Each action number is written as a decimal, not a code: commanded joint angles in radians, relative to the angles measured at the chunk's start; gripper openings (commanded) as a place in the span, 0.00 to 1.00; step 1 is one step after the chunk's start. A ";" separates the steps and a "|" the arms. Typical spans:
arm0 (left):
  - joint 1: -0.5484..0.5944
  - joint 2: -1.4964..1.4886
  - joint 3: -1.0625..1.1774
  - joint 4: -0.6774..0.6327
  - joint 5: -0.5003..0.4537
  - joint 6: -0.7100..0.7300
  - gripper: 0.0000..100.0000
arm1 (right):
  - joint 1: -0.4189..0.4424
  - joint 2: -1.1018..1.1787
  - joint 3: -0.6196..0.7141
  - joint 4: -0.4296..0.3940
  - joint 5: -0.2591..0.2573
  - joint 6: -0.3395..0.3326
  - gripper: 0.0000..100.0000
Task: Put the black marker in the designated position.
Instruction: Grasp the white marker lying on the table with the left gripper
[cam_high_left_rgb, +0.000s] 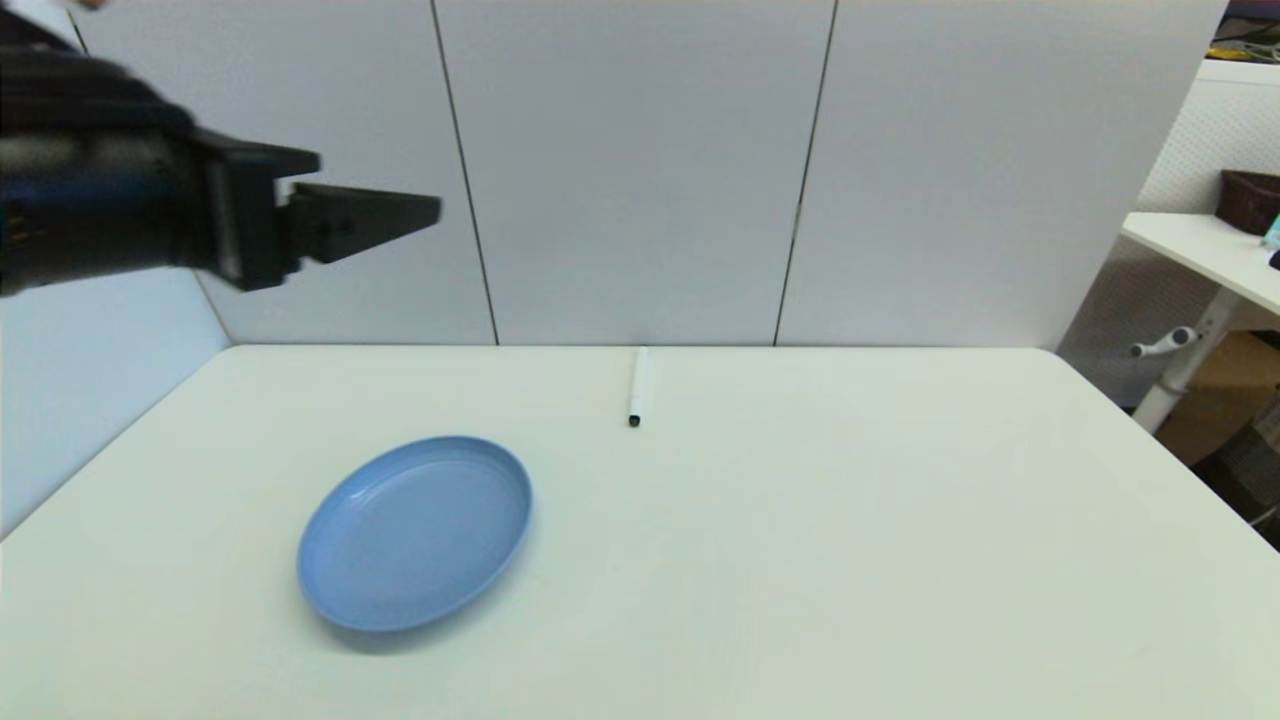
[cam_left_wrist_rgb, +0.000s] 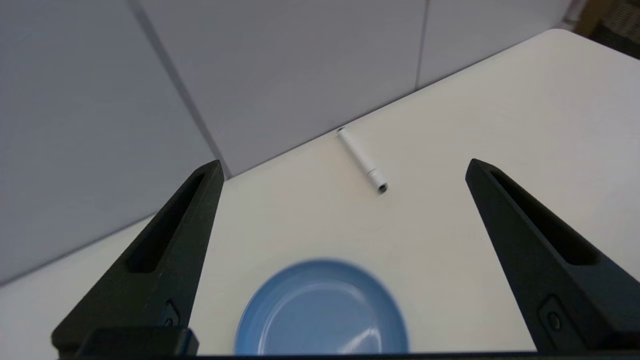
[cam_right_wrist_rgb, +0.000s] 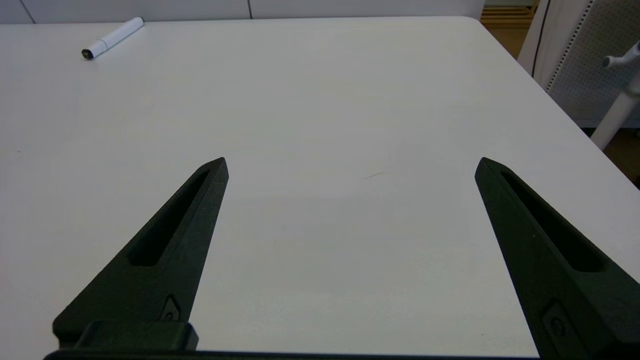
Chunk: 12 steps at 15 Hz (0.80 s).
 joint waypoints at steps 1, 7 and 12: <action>-0.153 0.590 -0.476 0.103 0.003 -0.052 1.00 | 0.000 0.000 0.000 0.000 0.000 0.000 1.00; -0.212 0.897 -0.711 0.239 0.311 -0.329 1.00 | 0.000 0.000 0.000 0.000 0.000 0.000 1.00; -0.204 0.985 -0.711 0.288 0.402 -0.574 1.00 | -0.001 0.000 0.000 0.000 0.000 0.000 1.00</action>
